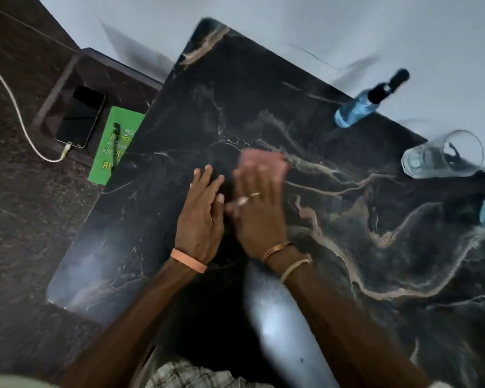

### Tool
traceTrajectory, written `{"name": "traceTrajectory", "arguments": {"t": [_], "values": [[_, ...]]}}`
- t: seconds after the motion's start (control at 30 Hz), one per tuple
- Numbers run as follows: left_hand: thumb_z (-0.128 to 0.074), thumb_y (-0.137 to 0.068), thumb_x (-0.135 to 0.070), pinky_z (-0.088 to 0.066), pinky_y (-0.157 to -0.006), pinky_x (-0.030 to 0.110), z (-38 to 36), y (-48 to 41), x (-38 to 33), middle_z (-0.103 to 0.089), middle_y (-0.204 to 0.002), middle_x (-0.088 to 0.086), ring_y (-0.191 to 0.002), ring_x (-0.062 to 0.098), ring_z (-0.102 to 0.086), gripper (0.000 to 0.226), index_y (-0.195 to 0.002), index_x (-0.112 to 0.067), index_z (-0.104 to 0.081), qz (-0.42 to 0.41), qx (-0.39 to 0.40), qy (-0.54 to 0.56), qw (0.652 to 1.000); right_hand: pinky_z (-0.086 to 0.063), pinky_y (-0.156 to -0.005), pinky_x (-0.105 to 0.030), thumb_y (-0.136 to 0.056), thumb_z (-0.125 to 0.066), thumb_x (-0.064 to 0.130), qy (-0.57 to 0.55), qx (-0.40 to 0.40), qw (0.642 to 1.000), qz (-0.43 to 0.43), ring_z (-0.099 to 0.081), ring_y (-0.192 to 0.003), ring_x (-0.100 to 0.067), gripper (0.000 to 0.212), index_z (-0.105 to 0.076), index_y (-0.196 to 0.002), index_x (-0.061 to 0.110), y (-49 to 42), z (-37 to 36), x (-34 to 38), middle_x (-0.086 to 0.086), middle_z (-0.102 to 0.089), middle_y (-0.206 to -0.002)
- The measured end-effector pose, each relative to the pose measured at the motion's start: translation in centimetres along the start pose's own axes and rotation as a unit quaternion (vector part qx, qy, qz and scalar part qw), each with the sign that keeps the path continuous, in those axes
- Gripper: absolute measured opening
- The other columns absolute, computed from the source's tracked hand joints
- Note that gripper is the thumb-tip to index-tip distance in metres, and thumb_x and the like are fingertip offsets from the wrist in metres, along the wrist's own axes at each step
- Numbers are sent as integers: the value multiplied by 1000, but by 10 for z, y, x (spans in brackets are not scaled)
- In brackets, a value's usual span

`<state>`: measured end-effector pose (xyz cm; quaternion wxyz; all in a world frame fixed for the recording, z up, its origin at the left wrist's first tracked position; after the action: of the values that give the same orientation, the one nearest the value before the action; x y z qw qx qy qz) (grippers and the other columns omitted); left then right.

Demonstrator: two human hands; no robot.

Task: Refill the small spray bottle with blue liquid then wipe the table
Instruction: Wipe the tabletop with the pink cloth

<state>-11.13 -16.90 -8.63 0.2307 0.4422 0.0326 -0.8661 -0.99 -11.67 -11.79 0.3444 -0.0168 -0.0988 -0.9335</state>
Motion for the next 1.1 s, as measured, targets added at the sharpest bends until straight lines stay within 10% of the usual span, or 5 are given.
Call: {"name": "traceTrajectory", "arguments": {"t": [0.13, 0.43, 0.6, 0.77, 1.1], "values": [[-43, -102, -10, -28, -118, 47, -33, 20, -24, -36, -154, 11, -147, 23, -24, 39, -140, -4, -49, -57, 39, -26, 997, -17, -120, -54, -100, -37, 39, 16, 50, 979, 198, -20, -148, -35, 55, -36, -149, 14, 71, -8, 11, -16, -24, -158], [-45, -101, -10, -16, -120, 26, -149, 87, -122, -43, -150, 14, -145, 23, -32, 38, -139, -1, -50, -137, 145, -38, 979, -22, -117, -51, -99, -27, 31, 3, 33, 978, -205, -17, -149, -34, 60, -32, -151, 1, 234, 5, -209, -18, -21, -160], [-42, -103, -14, -9, -118, 17, -180, 137, -138, -41, -152, 10, -146, 19, -28, 40, -141, -4, -47, -136, 188, -72, 970, -24, -116, -53, -103, -24, 34, 38, 108, 993, 30, -14, -150, -34, 57, -23, -153, 7, 337, -33, -174, -16, -21, -161], [-47, -101, -14, -22, -118, 26, -184, 171, -141, -46, -148, 8, -142, 19, -36, 39, -139, -7, -51, -108, 193, -90, 971, -21, -116, -52, -98, -23, 32, -21, 1, 947, -319, -20, -147, -37, 61, -29, -152, 4, 327, 7, -271, -20, -22, -159], [-56, -96, -12, -40, -108, 30, -154, 210, -104, -62, -133, 7, -124, 20, -57, 31, -126, -11, -64, -20, 139, -73, 987, -27, -116, -51, -96, -32, 37, 7, 41, 997, 60, -31, -144, -28, 53, -52, -141, 16, 325, -20, -138, -10, -45, -150]]}}
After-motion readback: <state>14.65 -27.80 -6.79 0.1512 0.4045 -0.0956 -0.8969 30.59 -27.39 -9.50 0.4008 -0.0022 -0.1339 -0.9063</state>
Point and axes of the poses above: each hand's wrist, its own y-axis away from the middle knuckle, its own z-axis out of the back of the hand, x = y × z, the point moved 9 cm from there along -y, towards the middle knuckle
